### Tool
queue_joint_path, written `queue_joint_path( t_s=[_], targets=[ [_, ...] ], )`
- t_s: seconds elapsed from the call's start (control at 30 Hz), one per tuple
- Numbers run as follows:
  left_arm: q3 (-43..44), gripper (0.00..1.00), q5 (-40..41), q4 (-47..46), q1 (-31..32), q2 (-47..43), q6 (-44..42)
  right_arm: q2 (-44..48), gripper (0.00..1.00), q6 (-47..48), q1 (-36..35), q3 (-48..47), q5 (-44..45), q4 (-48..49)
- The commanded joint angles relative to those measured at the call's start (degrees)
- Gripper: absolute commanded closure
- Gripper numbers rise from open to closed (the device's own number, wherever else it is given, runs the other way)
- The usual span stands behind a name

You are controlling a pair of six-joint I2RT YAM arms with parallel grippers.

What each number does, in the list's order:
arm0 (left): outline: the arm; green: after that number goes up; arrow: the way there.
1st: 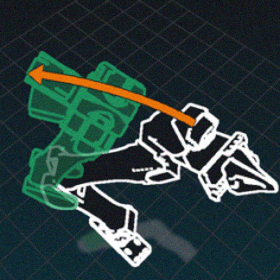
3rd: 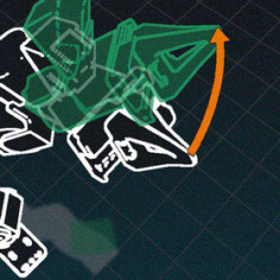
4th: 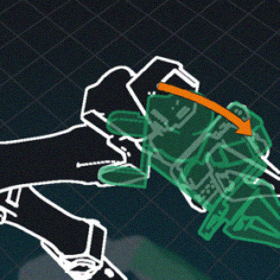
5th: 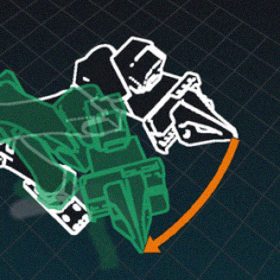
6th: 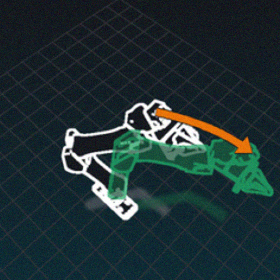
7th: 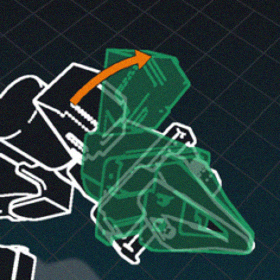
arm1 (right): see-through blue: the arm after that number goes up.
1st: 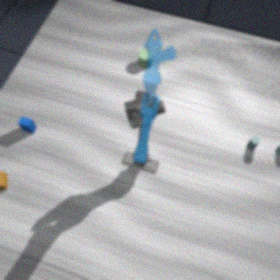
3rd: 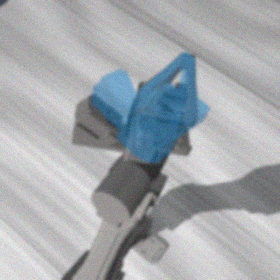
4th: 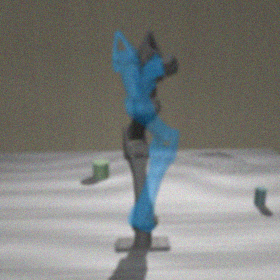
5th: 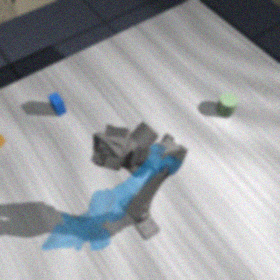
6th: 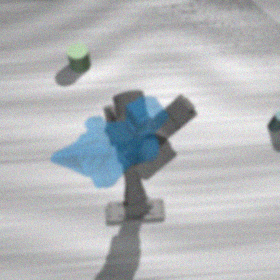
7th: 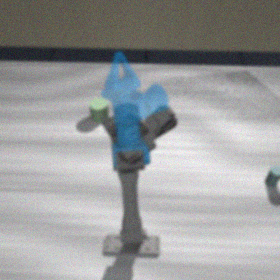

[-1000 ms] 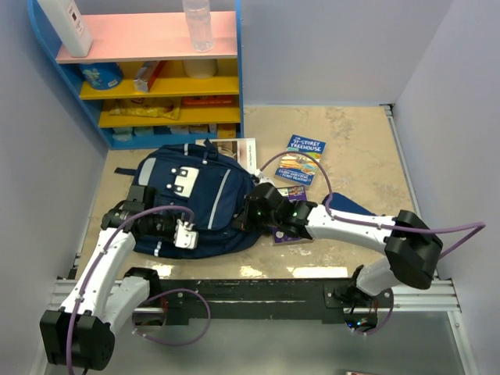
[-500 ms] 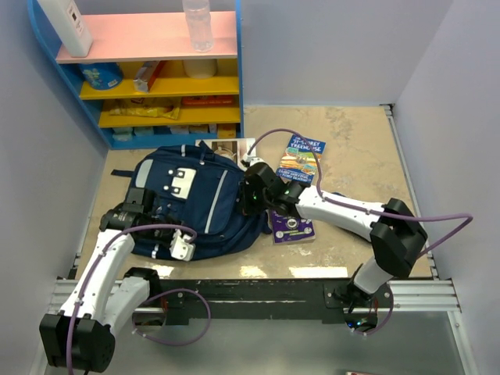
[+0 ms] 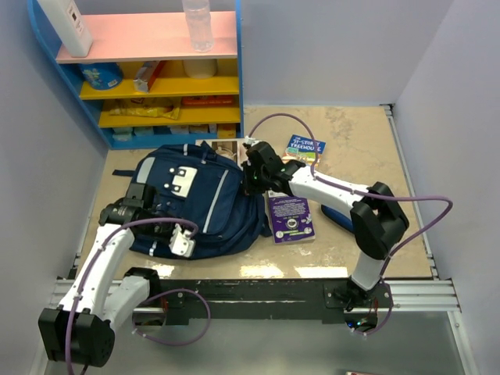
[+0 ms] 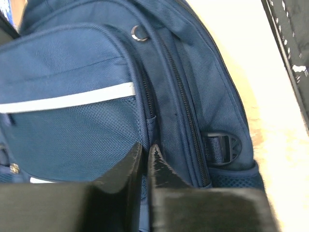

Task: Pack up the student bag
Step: Zip the student bag at the center of the board.

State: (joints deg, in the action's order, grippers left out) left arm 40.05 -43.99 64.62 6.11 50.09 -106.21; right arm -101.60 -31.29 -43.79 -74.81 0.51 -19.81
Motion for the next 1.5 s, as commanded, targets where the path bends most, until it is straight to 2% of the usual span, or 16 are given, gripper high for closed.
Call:
queue_joint_path(
  t_s=[0.0, 0.13, 0.17, 0.27, 0.37, 0.4, 0.43, 0.47, 0.5, 0.63, 0.67, 0.73, 0.87, 0.97, 1.17, 1.47],
  targets=[
    [5.64, 0.78, 3.12, 5.89, -0.04, 2.99, 12.75, 5.71, 1.00, 0.88, 4.33, 3.94, 6.36, 8.90],
    [12.66, 0.60, -2.05, 1.75, -1.98, 5.19, 27.06, 7.65, 1.00, -0.44, 3.63, 8.18, 2.13, 13.39],
    [13.90, 0.23, -5.11, 0.78, -1.98, 6.07, 30.07, 7.73, 1.00, -0.70, 3.10, 8.53, 1.78, 13.48],
    [19.52, 0.01, -11.88, -3.53, -1.98, 9.49, 42.38, 7.82, 1.00, -0.97, 2.40, 10.64, -0.43, 15.06],
    [22.26, 0.00, -18.91, -6.08, -1.45, 12.66, 53.28, 7.56, 1.00, -1.66, 1.61, 11.61, -3.84, 16.38],
    [21.83, 0.00, -19.38, -11.13, 0.29, 12.76, 57.48, 7.56, 1.00, -1.93, 1.34, 12.48, -4.55, 16.91],
    [19.65, 0.00, -18.86, -15.45, 1.87, 12.58, 68.14, 7.82, 1.00, -2.28, 1.17, 13.01, -4.99, 18.04],
    [17.97, 0.00, -13.37, -26.19, 6.59, 11.28, 73.81, 7.91, 1.00, -2.90, 0.29, 13.89, -5.26, 18.49],
    [16.04, 0.00, -9.58, -31.08, 9.42, 10.13, 78.31, 8.00, 1.00, -3.34, -0.15, 14.16, -5.43, 19.02],
    [11.02, 0.00, 4.40, -39.83, 16.04, 13.26, 91.58, 7.56, 1.00, -5.18, -4.88, 14.69, -4.39, 19.55],
    [10.32, 0.00, 11.14, -40.70, 16.65, 13.63, 92.23, 7.56, 1.00, -6.06, -5.60, 14.95, -4.12, 19.55],
    [10.48, 0.00, 16.37, -41.33, 19.46, 14.86, 91.80, 7.91, 1.00, -7.99, -7.87, 15.48, -2.54, 21.12],
    [11.81, 0.00, 30.92, -37.56, 30.06, 15.40, 90.13, 9.92, 1.00, -12.47, -10.43, 18.63, -0.78, 22.36],
    [9.96, 0.00, 37.11, -37.02, 32.73, 13.64, 90.39, 10.98, 1.00, -14.67, -12.28, 20.05, -0.69, 23.59],
    [5.30, 0.00, 37.57, -36.58, 32.65, 7.14, 89.51, 11.87, 1.00, -15.56, -12.55, 21.10, -0.95, 23.51],
    [1.26, 0.00, 29.93, -33.60, 32.74, -0.96, 80.02, 11.87, 1.00, -17.49, -11.14, 23.39, -3.85, 27.28]
  ],
)
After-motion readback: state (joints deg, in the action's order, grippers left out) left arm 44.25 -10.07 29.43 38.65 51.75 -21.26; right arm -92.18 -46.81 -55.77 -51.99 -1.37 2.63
